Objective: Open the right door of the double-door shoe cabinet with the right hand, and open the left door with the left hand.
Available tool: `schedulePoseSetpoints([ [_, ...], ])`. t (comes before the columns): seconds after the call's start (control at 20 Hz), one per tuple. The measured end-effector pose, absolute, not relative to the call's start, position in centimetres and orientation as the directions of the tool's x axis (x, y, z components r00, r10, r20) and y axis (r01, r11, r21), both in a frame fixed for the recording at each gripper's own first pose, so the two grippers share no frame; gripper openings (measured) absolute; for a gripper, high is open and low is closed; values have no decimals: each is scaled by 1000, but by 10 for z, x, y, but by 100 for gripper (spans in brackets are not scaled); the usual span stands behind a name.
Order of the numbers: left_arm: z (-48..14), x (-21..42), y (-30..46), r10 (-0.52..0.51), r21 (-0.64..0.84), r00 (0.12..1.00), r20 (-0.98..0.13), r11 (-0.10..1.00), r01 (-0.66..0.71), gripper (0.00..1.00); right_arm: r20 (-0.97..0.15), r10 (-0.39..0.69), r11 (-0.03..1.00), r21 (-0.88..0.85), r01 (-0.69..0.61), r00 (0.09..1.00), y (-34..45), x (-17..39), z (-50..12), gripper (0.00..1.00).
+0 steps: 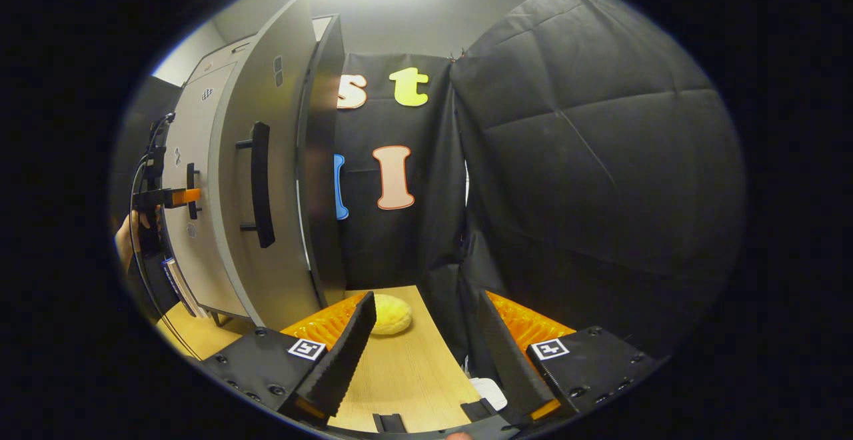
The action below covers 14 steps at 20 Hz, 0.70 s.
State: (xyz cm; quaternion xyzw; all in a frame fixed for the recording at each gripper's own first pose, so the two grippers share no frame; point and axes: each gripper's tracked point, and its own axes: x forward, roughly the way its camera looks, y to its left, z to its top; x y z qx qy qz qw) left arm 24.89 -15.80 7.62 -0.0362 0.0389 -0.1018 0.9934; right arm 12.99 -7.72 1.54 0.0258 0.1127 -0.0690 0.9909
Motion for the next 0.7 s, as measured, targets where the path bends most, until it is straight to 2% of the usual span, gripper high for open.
schedulePoseSetpoints([
  [0.1, 72, 251, -164, -220, -96, 972, -82, 973, 212, 46, -232, -129, 989, 38, 141, 964, -77, 129, 14, 96],
  [0.25, 73, 249, -164, -200, -80, 976, -82, 978, 193, 30, -231, -125, 991, 19, 132, 965, -80, 129, 13, 96],
  [0.35, 71, 250, -164, -221, -84, 970, -97, 973, 214, 30, -232, -119, 992, 8, 125, 965, -82, 130, 13, 96],
  [0.6, 67, 245, -162, -232, -92, 965, -126, 971, 221, 16, -241, -76, 996, 19, 83, 968, -80, 135, 9, 96],
  [0.7, 70, 238, -161, -242, -109, 961, -133, 967, 228, 15, -243, -62, 998, 17, 69, 968, -82, 138, 7, 96],
])
